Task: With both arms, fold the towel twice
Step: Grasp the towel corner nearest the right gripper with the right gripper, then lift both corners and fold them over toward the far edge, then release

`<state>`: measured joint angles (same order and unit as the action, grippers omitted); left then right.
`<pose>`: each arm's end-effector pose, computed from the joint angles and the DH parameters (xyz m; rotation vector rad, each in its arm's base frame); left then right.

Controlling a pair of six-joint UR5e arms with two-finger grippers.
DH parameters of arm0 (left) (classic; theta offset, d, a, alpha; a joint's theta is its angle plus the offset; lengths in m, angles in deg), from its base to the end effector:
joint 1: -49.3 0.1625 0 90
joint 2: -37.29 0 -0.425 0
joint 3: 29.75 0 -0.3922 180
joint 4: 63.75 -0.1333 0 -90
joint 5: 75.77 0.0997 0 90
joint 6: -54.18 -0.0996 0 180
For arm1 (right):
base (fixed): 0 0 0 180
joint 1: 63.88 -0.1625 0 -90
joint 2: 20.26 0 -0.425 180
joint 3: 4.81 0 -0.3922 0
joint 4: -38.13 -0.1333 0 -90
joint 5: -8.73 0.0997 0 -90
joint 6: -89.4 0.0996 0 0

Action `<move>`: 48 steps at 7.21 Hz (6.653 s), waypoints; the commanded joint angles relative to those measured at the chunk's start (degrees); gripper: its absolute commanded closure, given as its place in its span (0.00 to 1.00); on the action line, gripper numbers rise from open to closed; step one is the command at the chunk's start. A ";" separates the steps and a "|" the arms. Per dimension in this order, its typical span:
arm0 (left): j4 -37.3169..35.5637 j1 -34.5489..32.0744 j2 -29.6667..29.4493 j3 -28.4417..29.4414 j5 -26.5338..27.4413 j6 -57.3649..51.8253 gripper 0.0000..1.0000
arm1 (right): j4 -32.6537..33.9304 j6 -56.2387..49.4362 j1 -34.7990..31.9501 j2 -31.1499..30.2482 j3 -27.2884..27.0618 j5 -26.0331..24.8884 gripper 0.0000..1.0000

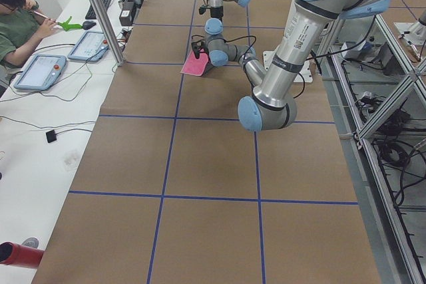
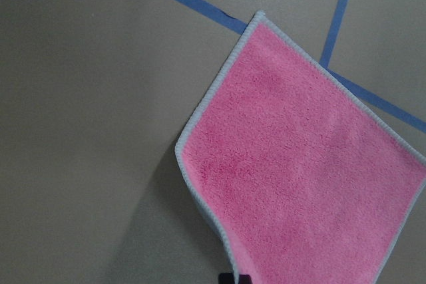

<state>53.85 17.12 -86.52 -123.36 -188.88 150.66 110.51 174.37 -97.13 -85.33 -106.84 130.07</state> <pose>0.5195 -0.4382 0.2256 -0.1015 1.1752 -0.3667 -0.4735 -0.4079 0.2801 -0.1722 -1.0405 0.1857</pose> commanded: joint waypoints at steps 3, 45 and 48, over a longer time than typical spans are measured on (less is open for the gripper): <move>0.00 0.19 -0.29 0.01 0.00 0.81 1.00 | -0.40 11.26 6.35 0.12 0.69 -5.83 0.00; 0.44 -5.26 -6.00 9.93 0.09 0.73 1.00 | -16.13 29.90 -0.93 2.91 10.95 -11.82 1.00; 2.70 -5.96 -12.40 19.49 0.18 0.73 1.00 | -16.48 29.82 -2.96 3.98 12.91 -11.82 1.00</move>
<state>54.91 11.35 -96.44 -107.98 -188.71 151.39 94.11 204.20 -99.33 -81.57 -94.32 118.25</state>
